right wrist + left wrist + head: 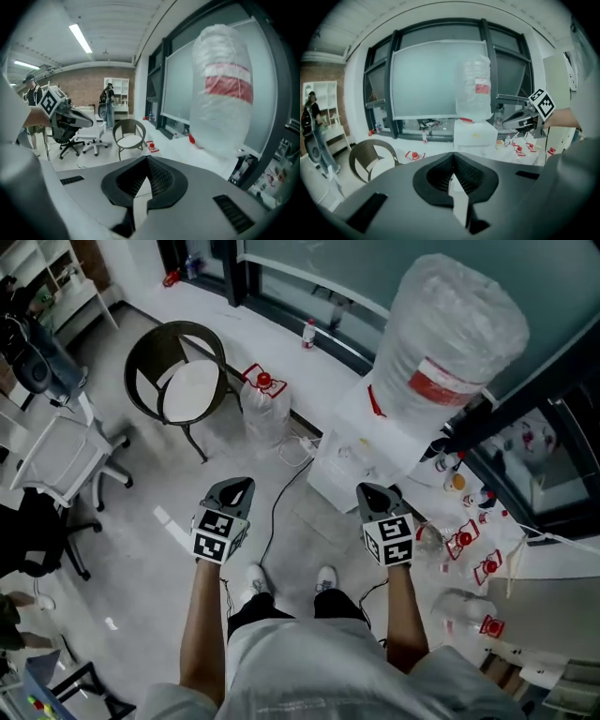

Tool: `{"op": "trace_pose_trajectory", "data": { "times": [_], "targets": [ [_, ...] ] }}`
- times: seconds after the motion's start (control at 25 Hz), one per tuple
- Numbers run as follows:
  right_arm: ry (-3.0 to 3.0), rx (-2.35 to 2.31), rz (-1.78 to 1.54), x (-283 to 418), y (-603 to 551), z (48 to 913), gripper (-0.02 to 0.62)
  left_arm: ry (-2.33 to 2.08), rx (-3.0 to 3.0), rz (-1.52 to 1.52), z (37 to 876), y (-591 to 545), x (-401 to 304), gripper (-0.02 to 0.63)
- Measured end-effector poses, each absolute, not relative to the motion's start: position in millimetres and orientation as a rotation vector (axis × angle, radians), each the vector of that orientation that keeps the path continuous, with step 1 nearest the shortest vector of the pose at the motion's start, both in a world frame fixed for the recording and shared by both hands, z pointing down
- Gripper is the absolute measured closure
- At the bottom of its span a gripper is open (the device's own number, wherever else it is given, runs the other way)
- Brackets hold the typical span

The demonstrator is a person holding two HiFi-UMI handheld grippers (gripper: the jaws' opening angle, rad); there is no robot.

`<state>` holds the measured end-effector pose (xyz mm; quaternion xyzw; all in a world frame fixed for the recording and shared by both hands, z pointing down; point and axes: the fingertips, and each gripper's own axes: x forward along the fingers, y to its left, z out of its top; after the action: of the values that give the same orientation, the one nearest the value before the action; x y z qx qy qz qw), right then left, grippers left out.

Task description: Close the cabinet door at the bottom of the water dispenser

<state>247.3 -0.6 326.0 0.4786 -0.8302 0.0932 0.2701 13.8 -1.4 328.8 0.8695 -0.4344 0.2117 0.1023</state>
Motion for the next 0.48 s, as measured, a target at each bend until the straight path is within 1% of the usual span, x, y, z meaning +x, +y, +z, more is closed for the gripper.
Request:
{"op": "trace_pose_trajectory", "data": {
  "times": [0.28,0.48],
  "targets": [
    [-2.391,1.423,-0.014,228.0,-11.2,175.0,0.568,-1.347,2.758,0.428,202.1,-24.5,17.5,0.586],
    [-2.419,1.506,-0.218,229.3,-14.9,93.0,0.568,-1.379,2.902,0.289,116.1,-31.0,29.2,0.586]
  ]
}}
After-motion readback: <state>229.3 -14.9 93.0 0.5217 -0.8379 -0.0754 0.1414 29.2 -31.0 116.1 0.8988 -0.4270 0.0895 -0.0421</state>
